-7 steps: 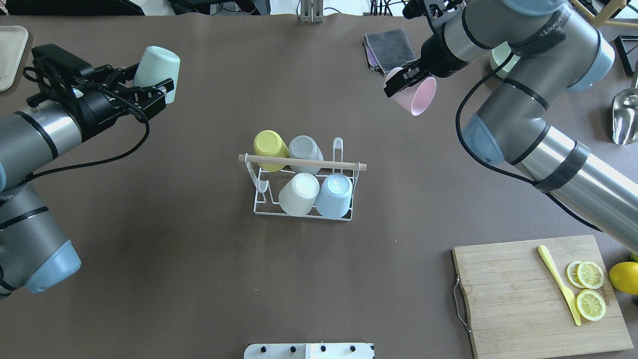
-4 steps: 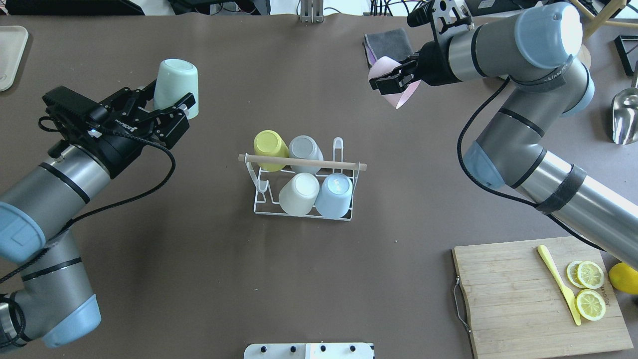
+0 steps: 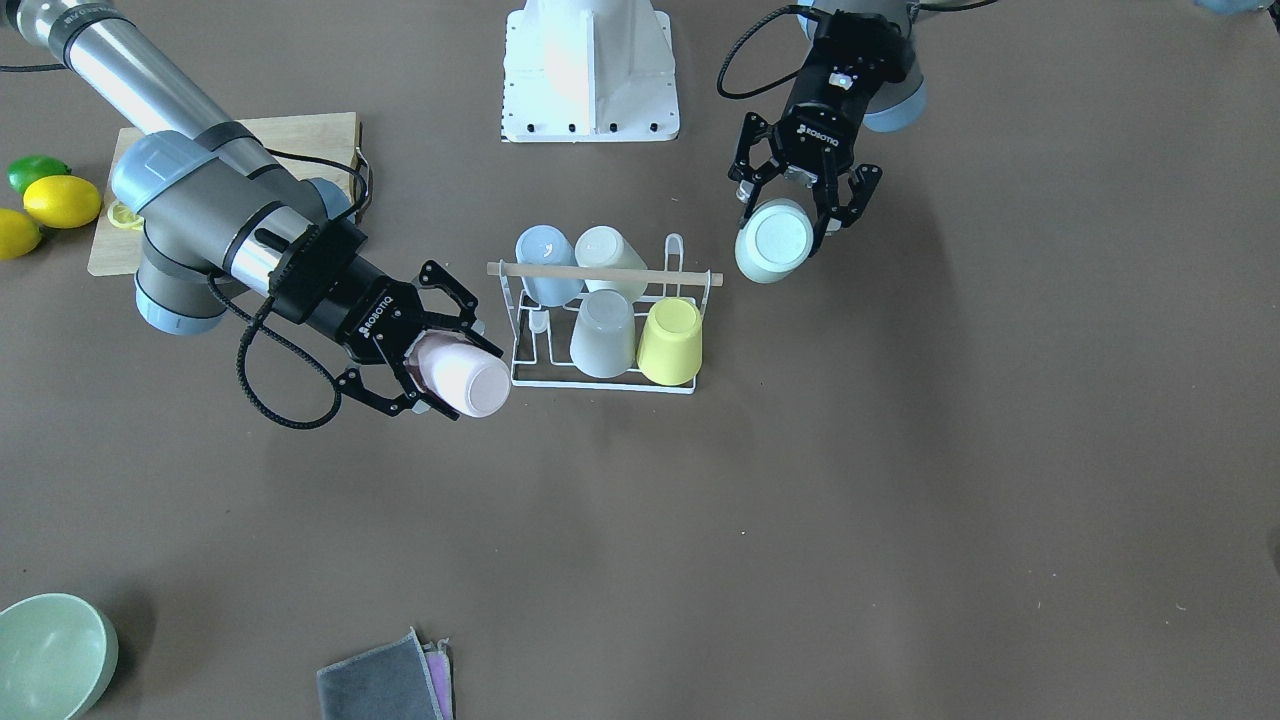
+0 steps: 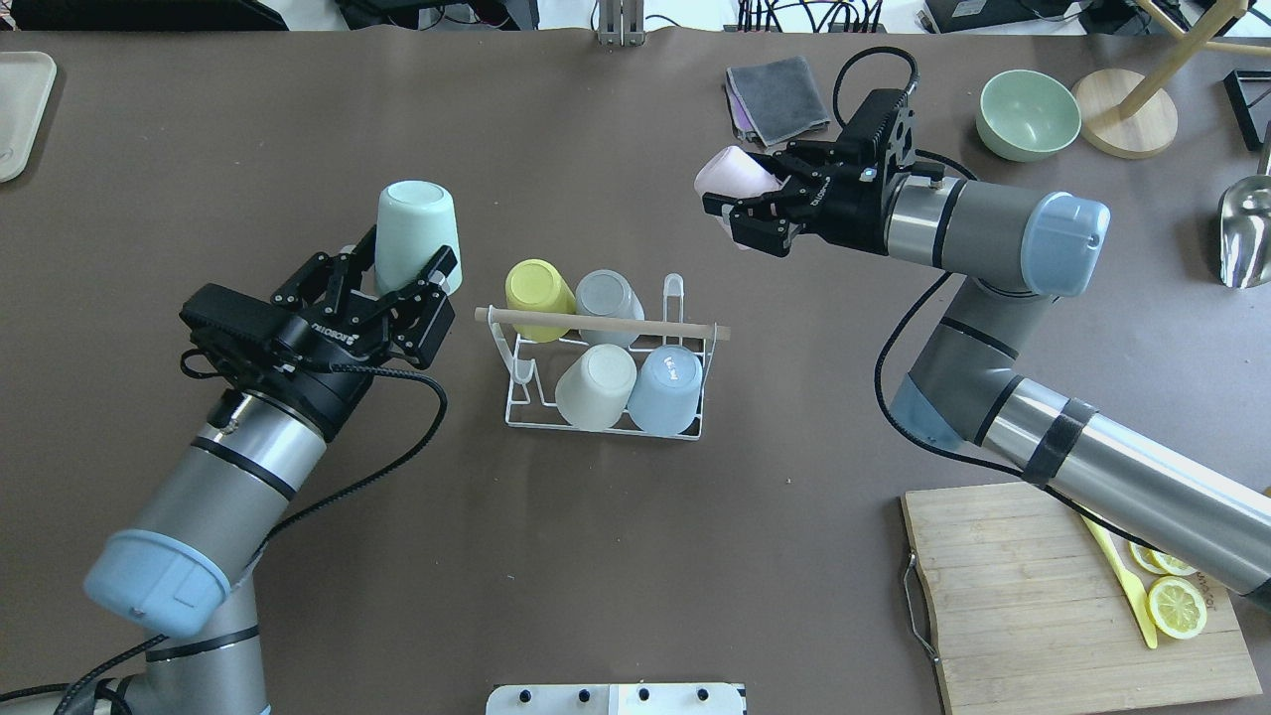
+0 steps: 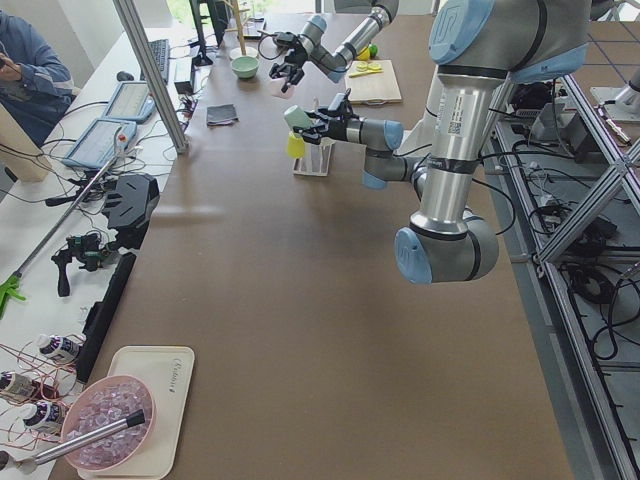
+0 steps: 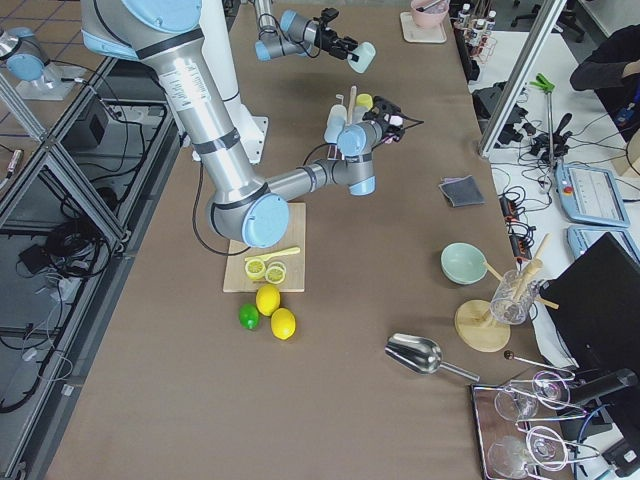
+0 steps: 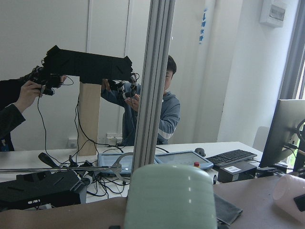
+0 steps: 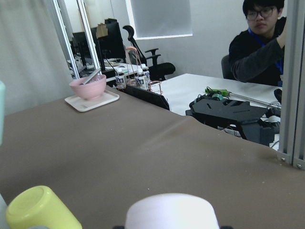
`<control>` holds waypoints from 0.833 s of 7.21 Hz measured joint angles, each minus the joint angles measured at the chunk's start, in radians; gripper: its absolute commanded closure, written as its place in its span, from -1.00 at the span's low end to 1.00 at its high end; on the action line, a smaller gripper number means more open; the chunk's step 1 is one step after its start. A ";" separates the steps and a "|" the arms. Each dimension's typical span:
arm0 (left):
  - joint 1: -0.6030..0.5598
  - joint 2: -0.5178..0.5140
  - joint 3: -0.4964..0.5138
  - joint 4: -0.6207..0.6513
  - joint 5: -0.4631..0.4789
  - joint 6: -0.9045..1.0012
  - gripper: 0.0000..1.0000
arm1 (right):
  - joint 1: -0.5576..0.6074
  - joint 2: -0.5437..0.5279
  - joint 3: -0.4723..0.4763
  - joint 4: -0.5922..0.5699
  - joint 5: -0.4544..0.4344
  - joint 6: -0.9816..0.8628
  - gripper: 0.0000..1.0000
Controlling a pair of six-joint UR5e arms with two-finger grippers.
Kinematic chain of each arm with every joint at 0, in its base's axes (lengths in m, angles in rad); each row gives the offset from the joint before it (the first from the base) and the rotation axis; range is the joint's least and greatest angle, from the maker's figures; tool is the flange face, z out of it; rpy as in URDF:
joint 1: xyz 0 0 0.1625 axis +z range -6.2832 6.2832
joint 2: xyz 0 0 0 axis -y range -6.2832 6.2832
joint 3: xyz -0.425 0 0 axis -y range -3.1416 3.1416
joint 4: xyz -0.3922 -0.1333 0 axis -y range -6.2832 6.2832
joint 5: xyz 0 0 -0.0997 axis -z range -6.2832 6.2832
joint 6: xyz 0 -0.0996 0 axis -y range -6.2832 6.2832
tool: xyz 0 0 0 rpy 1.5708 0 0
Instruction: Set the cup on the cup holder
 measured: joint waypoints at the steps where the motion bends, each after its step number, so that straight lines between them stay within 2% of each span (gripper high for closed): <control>1: 0.040 -0.009 0.016 0.003 0.069 -0.002 -0.03 | -0.004 0.002 -0.020 0.096 -0.009 0.020 1.00; 3: 0.121 -0.021 0.018 0.006 0.195 -0.002 -0.08 | -0.012 0.013 -0.073 0.279 -0.051 0.064 1.00; 5: 0.182 -0.071 0.019 0.019 0.245 0.014 -0.09 | -0.022 0.085 -0.257 0.554 -0.113 0.113 1.00; 6: 0.197 -0.097 0.020 0.047 0.247 0.033 -0.11 | -0.027 0.121 -0.318 0.628 -0.135 0.125 1.00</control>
